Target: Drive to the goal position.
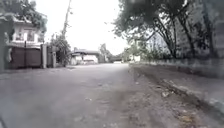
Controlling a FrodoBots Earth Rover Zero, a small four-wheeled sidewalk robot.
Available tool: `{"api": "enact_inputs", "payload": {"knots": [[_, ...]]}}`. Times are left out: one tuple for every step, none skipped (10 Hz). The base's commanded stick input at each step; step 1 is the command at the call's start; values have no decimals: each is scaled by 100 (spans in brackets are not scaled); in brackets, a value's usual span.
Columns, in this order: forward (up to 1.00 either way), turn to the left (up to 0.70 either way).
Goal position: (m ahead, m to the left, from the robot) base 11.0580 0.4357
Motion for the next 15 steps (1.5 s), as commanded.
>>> {"api": "enact_inputs", "payload": {"knots": [[100,0],[100,0],[100,0],[100,0],[100,0],[100,0],[100,0],[100,0],[100,0],[100,0],[100,0],[100,0],[100,0],[100,0],[100,0]]}}
